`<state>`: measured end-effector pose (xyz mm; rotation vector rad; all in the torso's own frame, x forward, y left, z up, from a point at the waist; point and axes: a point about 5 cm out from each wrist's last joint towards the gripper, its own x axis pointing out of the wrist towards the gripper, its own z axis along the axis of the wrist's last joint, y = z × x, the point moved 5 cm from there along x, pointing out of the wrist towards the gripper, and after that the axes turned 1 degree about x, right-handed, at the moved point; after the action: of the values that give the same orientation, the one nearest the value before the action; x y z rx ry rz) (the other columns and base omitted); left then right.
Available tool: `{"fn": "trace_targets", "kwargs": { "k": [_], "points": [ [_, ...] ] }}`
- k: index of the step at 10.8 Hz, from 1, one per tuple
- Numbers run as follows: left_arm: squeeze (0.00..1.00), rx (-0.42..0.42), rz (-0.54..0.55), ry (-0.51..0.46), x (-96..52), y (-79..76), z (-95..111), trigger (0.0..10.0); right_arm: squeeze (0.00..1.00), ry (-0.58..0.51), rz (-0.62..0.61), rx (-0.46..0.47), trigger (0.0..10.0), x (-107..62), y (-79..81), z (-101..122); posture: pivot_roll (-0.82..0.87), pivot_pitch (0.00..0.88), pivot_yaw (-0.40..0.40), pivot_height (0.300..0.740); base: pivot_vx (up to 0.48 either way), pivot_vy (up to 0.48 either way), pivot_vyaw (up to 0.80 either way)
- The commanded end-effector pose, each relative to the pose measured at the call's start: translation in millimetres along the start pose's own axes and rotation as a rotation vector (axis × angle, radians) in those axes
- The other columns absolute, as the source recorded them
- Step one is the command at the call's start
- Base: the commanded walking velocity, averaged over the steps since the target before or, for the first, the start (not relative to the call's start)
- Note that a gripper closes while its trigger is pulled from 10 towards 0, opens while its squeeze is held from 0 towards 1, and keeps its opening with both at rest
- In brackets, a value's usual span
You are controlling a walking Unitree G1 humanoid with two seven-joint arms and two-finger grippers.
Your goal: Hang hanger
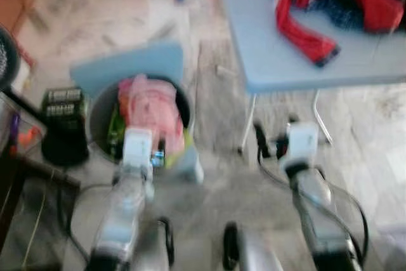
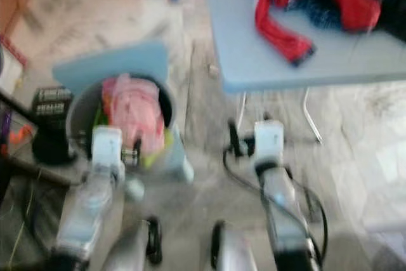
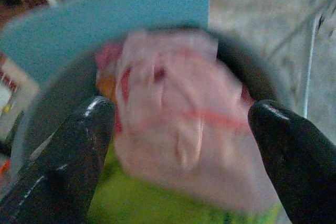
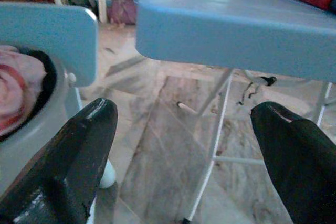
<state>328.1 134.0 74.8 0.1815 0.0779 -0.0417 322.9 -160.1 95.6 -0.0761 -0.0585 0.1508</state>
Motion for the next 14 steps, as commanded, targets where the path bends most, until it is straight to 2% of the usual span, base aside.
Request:
{"fn": "trace_targets", "kwargs": {
  "k": [1, 2, 4, 6, 8, 11, 12, 14],
  "points": [
    [0.00, -0.002, -0.022, 0.008, -3.6, -2.6, -5, 10.0, 0.00, 0.009, -0.015, 0.016, 10.0, -4.3, -3.4, -4, -0.02, 0.222, -0.012, 0.740, 0.000, 0.000, 0.00],
    [0.00, 0.006, -0.062, -0.010, -5.0, -10.9, -1, 10.0, 0.00, 0.008, -0.015, 0.021, 10.0, -4.6, -3.0, -4, -0.02, 0.225, -0.010, 0.740, 0.000, 0.000, 0.00],
    [0.00, -0.004, -0.081, -0.003, -5.0, -14.4, -3, 10.0, 0.00, 0.010, -0.011, 0.023, 10.0, -5.0, -2.7, -4, -0.02, 0.228, -0.011, 0.740, 0.000, 0.000, 0.00],
    [0.00, -0.064, -0.104, 0.098, -0.6, -21.3, -19, 10.0, 0.00, 0.016, -0.002, 0.020, 10.0, -9.0, -2.8, -4, -0.04, 0.251, -0.029, 0.740, 0.000, 0.000, 0.00],
    [0.00, -0.058, -0.118, 0.147, 10.9, -30.3, -29, 10.0, 0.00, 0.027, 0.007, 0.016, 10.0, -20.5, -4.2, -2, -0.08, 0.287, -0.045, 0.740, 0.000, 0.000, 0.00],
    [0.00, -0.090, -0.082, 0.173, 21.8, -29.8, -31, 10.0, 0.00, 0.072, 0.042, 0.016, 10.0, -42.5, -1.2, -3, -0.14, 0.347, -0.075, 0.740, 0.000, 0.000, 0.00],
    [0.00, -0.110, -0.091, 0.180, 26.5, -33.3, -32, 10.0, 0.00, 0.116, 0.111, 0.020, 10.0, -54.9, 5.1, -5, -0.16, 0.365, -0.088, 0.740, 0.000, 0.000, 0.00],
    [0.00, -0.160, -0.080, 0.171, 33.5, -32.1, -31, 10.0, 0.00, 0.153, 0.193, 0.035, 10.0, -65.0, 13.2, -2, -0.19, 0.372, -0.098, 0.740, 0.000, 0.000, 0.00]
  ]
}}
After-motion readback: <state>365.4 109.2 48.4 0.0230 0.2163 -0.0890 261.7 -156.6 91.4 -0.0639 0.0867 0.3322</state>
